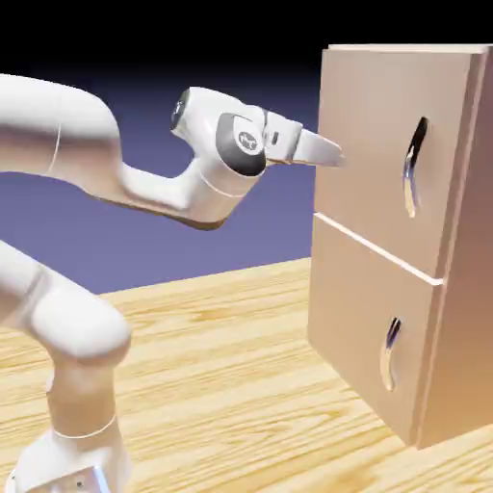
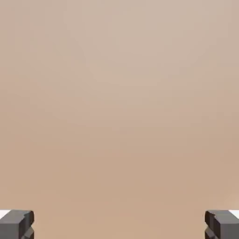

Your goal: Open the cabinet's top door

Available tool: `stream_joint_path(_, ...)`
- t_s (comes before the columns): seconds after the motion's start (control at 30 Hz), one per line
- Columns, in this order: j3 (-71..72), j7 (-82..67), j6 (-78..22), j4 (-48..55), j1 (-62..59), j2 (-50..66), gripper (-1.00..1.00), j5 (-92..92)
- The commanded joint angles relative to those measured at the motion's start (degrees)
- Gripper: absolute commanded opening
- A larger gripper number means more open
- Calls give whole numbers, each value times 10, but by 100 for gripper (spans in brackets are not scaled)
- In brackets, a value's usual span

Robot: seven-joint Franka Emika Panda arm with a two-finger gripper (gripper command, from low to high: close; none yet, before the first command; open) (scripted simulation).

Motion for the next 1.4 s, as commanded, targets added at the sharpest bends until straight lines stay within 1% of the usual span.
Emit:
stream_joint_path(0.0,-10,18,0,5,8,-4,0,-25)
stream_joint_path(0.97,-291,537,-15,147,252,-115,0,-748)
stream_joint_path(1.03,-293,540,-15,148,253,-116,0,-752)
stream_joint_path(1.2,-353,544,-34,220,357,-86,0,-766)
stream_joint_path(1.23,-353,544,-34,220,357,-86,0,-766)
stream_joint_path(1.27,-353,544,-34,220,357,-86,-100,-766)
stream_joint_path(1.3,-353,544,-34,220,357,-86,-100,-766)
stream_joint_path(1.37,-323,546,-58,185,316,-84,-100,-750)
